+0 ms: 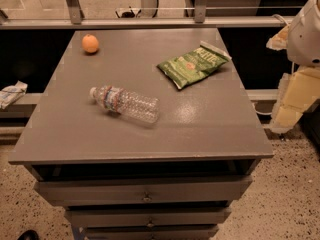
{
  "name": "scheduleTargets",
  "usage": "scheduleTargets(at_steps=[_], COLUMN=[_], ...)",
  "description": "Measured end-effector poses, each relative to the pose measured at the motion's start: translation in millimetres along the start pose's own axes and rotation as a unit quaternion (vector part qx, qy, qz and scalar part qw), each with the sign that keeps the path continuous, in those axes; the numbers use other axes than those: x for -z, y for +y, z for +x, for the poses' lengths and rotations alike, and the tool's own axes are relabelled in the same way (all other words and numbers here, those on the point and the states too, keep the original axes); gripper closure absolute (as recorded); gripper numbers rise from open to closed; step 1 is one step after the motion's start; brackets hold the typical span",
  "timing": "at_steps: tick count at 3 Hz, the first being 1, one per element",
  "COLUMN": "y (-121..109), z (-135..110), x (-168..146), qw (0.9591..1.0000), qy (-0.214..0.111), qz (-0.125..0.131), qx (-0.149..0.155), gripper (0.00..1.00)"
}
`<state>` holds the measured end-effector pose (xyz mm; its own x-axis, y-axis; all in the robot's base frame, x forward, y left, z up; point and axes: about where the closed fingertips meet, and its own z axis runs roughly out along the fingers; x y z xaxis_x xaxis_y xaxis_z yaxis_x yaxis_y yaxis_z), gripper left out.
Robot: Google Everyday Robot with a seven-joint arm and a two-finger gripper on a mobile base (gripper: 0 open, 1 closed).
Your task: Place water bottle upright
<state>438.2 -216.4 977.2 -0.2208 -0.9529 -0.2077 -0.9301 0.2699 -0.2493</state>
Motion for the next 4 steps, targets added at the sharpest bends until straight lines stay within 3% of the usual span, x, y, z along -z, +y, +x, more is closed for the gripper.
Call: scheduleTargets(at_steps=[2, 3, 4], y=[-0.3, 0.7, 0.8], z=[-0.9, -32.2, -84.9], x=[0.0, -9.9, -30.9], qw=[1.0000, 0.9994, 0.9980], qy=[-0.003, -0.033, -0.047], qz=[0.001, -0.003, -0.023], qx=[-0.001, -0.014, -0.036], gripper=[0.00, 0.00, 0.00])
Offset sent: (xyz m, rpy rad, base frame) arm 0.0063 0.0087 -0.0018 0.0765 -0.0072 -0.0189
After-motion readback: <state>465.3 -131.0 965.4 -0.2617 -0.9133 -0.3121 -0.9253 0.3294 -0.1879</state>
